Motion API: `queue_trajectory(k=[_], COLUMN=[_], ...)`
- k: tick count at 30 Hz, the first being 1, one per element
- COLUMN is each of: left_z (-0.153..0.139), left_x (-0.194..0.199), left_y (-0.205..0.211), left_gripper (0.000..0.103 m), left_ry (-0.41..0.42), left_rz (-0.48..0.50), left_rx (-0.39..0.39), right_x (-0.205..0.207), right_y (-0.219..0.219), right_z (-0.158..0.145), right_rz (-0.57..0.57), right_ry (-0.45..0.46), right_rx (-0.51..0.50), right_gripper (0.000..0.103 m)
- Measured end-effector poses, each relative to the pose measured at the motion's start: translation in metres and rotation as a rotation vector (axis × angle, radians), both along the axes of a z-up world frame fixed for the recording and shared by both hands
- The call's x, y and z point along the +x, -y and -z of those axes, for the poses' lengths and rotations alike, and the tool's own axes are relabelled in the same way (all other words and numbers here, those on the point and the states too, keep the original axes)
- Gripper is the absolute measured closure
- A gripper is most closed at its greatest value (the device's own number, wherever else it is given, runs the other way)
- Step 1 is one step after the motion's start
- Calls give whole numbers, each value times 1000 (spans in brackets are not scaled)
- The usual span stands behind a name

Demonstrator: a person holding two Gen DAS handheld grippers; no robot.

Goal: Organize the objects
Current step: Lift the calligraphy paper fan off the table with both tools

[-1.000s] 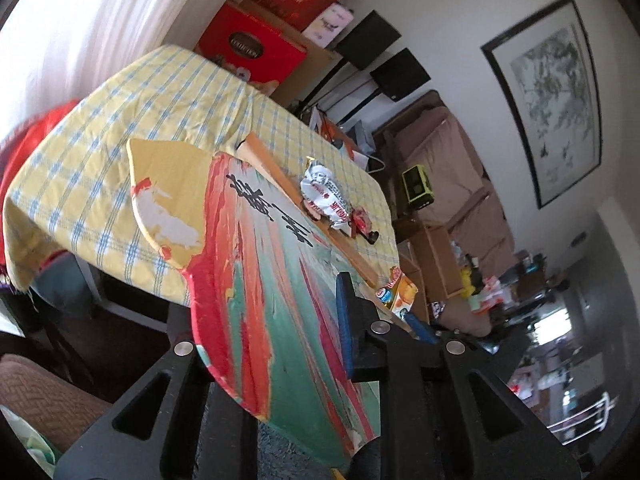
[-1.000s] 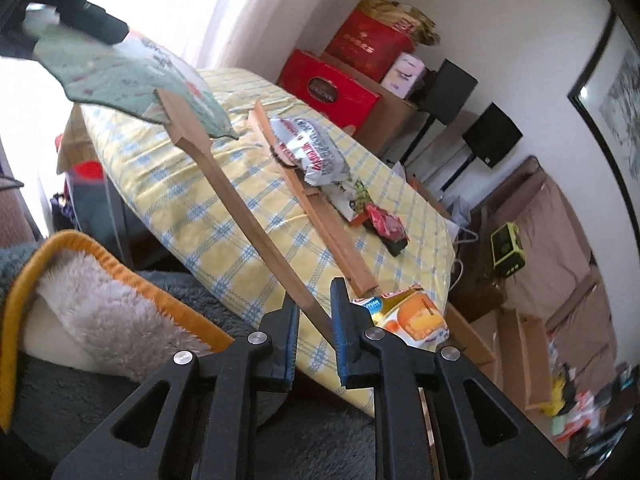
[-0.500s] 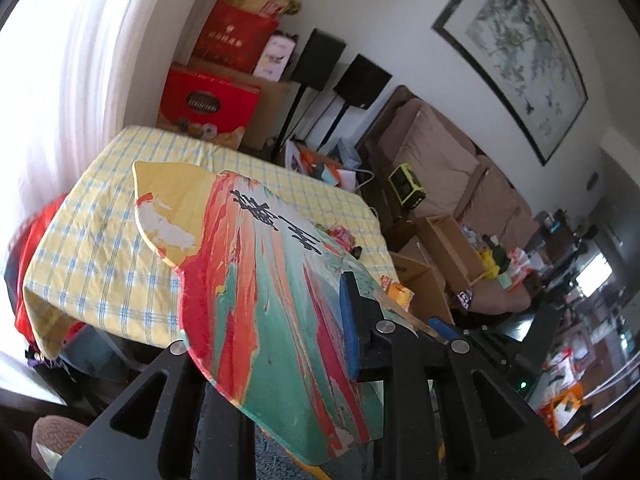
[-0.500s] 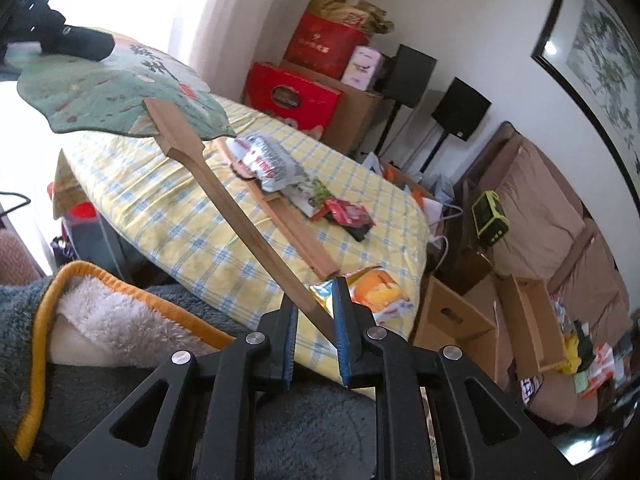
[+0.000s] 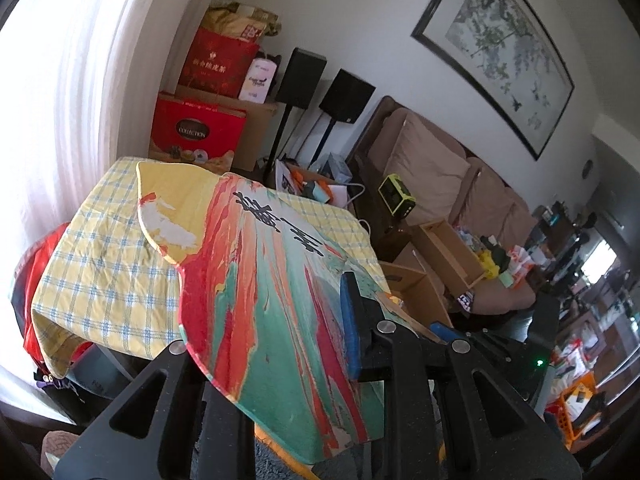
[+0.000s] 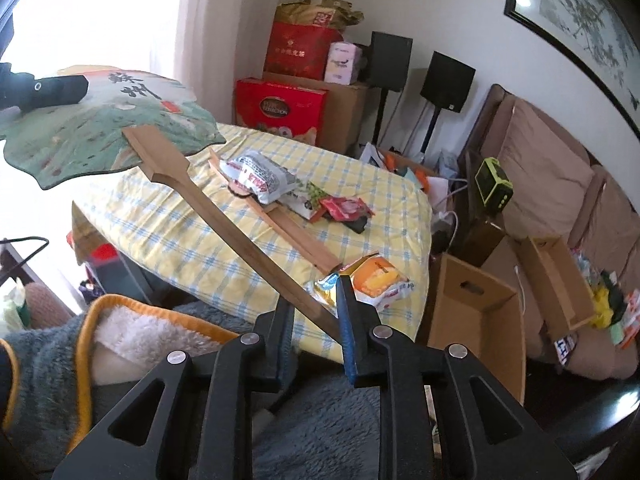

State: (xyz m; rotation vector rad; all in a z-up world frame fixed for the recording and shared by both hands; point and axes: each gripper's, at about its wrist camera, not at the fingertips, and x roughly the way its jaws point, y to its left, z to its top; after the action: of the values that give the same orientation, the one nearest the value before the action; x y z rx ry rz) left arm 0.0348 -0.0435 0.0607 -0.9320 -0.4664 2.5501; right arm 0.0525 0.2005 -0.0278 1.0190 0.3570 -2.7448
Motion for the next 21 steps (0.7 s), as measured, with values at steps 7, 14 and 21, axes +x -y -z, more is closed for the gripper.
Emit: queue_trajectory(k=[7,14,21], left_z=[-11,-11,-17], left_x=[5,1,-4], left_y=[-17,-32,-45], left_gripper=[82,82,82], left_ry=[-48,-49,-57], left_rz=[14,26,30], left_rx=[-47,-71,-116], right_x=[2,4,3], right_y=[-15,-26,-32], right_z=[-6,-4,2], right_rz=[32,59,68], right_ry=[5,16,26], right_rx=[-62,-88,-125], right_gripper=[83,83,83])
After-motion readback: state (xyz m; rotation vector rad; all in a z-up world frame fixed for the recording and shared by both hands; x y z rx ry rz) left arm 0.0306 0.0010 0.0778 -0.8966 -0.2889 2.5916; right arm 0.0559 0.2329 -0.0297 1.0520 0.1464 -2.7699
